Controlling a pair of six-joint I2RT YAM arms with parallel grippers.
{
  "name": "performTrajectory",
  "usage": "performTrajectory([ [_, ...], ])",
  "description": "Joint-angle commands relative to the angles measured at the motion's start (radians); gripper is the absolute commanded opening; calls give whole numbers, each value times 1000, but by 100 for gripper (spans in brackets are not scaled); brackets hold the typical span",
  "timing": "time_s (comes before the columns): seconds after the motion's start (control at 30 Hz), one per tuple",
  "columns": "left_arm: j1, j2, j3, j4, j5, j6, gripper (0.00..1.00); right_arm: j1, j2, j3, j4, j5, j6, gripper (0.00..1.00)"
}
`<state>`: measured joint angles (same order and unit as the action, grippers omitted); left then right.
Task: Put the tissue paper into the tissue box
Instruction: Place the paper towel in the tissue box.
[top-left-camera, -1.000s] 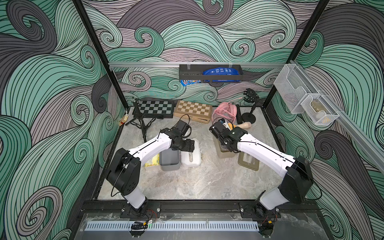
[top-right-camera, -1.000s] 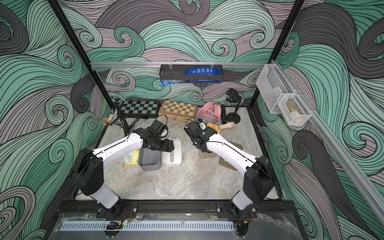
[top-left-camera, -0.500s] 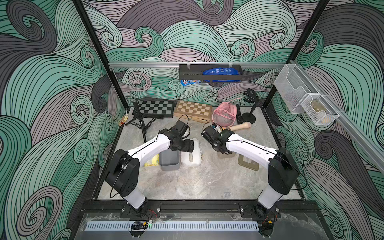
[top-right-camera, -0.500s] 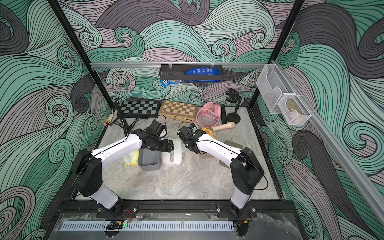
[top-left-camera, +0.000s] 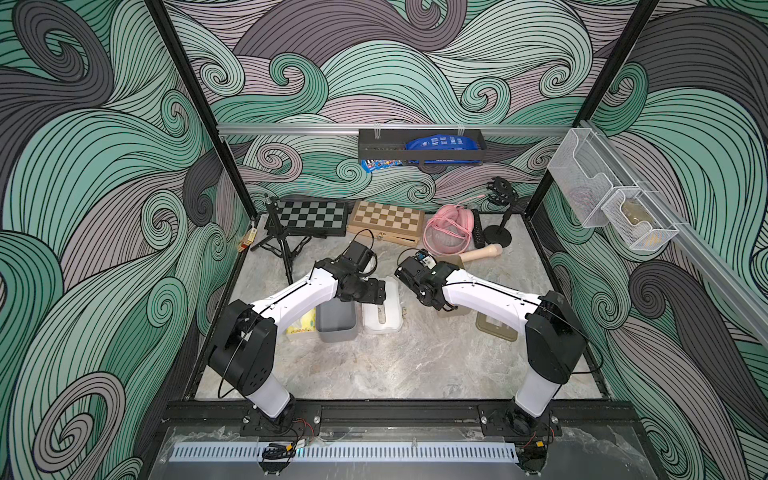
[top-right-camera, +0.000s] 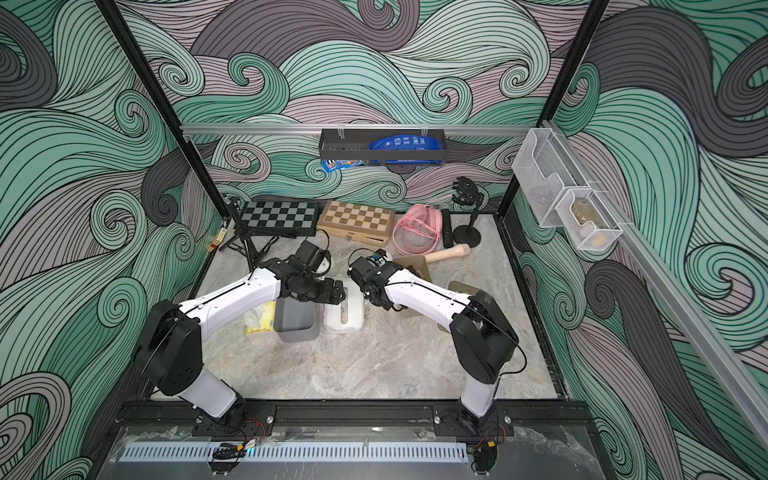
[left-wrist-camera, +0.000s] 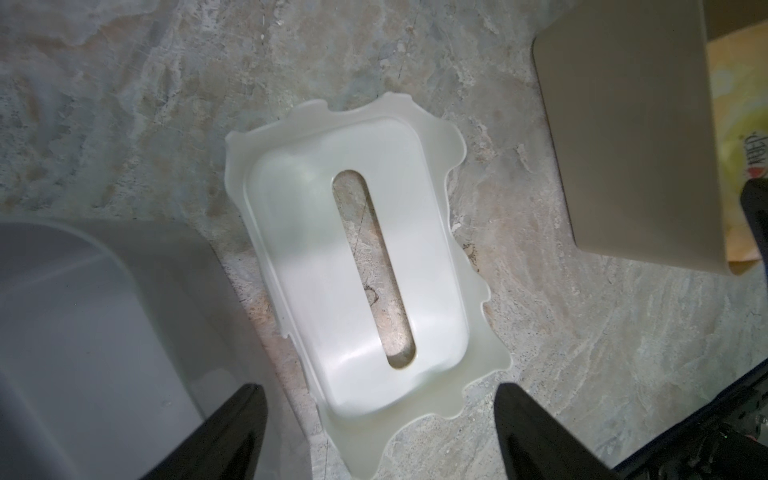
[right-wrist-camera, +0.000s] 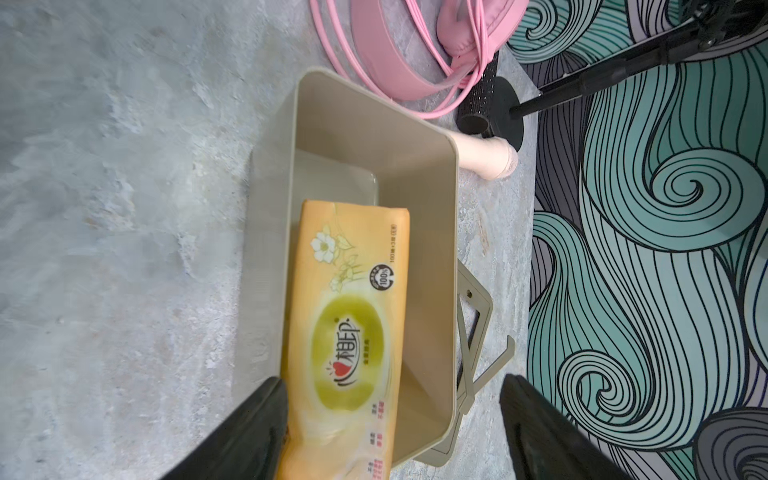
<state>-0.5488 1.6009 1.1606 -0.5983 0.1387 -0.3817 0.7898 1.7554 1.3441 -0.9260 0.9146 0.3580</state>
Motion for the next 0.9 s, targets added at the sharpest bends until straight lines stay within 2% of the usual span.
performTrajectory([
  [0.0, 12, -17, 5, -14, 7, 17, 89, 22, -71, 50, 0, 27, -1, 86],
  [0.13, 10, -3, 33, -13, 17, 17, 89, 26, -153, 45, -1, 14, -1, 87],
  [0.27, 11, 11, 65, -13, 34, 15, 89, -47, -209, -3, 2, -62, 19, 83],
  [0.37, 10, 28, 101, -10, 67, 25, 89, -123, -262, -77, 59, -194, 5, 72],
  [0.57, -10, 76, 192, -44, 75, 31, 89, -297, -377, -272, 273, -543, -4, 50],
  [0.87, -21, 93, 208, -79, 62, 32, 89, -415, -410, -371, 463, -829, -17, 50],
])
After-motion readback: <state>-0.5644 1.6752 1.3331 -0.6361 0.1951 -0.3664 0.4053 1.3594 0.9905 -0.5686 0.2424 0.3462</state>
